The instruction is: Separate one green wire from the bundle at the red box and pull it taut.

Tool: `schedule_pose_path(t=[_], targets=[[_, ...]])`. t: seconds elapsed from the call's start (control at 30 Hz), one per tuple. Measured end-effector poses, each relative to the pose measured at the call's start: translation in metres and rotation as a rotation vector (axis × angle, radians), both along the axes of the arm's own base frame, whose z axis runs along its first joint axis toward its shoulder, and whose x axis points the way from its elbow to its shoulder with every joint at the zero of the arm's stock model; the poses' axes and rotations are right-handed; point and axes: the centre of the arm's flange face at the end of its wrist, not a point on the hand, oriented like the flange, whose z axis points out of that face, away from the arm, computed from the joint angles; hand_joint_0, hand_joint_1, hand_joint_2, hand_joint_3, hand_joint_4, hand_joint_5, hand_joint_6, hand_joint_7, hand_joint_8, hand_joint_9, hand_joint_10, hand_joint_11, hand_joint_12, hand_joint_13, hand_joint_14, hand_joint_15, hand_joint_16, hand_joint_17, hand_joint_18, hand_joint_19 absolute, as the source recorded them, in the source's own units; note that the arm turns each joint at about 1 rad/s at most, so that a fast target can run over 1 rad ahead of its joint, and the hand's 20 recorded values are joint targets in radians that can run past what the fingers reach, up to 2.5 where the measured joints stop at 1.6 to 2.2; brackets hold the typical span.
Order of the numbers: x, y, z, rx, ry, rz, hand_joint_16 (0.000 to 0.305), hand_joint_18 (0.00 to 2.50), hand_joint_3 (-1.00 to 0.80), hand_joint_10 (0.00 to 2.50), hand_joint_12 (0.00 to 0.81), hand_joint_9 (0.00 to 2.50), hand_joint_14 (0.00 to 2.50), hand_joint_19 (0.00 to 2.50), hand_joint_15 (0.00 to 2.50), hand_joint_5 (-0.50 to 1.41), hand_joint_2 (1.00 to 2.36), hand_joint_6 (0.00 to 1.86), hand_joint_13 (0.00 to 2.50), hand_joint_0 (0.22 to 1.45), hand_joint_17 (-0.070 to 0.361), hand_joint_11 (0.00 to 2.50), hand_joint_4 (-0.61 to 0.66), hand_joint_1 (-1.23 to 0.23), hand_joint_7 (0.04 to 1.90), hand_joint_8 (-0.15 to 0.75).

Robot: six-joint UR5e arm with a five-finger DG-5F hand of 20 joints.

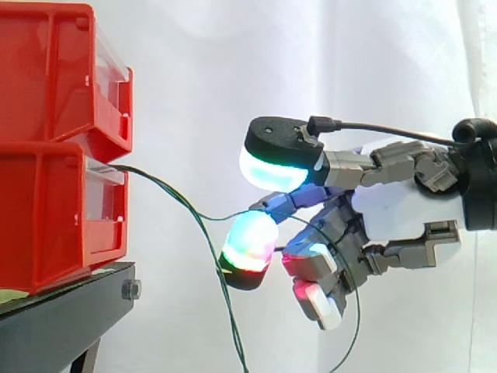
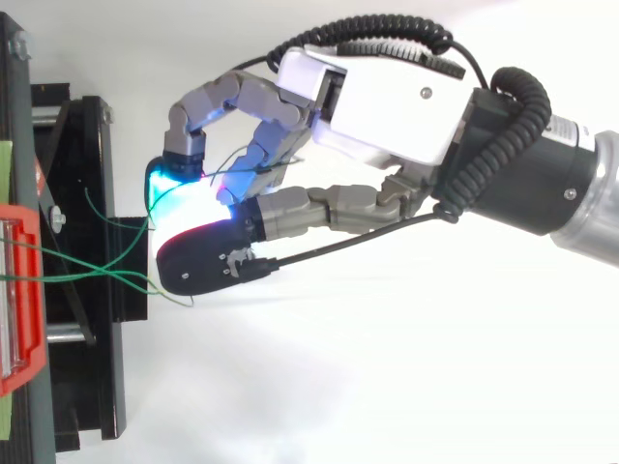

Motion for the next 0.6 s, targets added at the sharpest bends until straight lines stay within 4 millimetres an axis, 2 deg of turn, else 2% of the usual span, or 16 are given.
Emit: schedule_pose_path(t=[0.47, 0.6], targets=[[-0.002, 0.0, -0.01, 0.066, -0.03, -0.007, 0.058, 0.95, -0.5, 0.01, 0.379, 1.1, 0.02, 0.63, 0.9, -0.2, 1.0, 0.77, 1.2, 0.51, 0.131, 1.27, 0.15, -0.55, 0.9, 0.287], [-0.006, 0.0, -0.02, 0.059, -0.011, -0.006, 0.058, 0.95, -0.5, 0.01, 0.382, 1.1, 0.02, 0.62, 0.91, -0.19, 1.0, 0.77, 1.2, 0.51, 0.131, 1.28, 0.15, -0.55, 0.9, 0.286]])
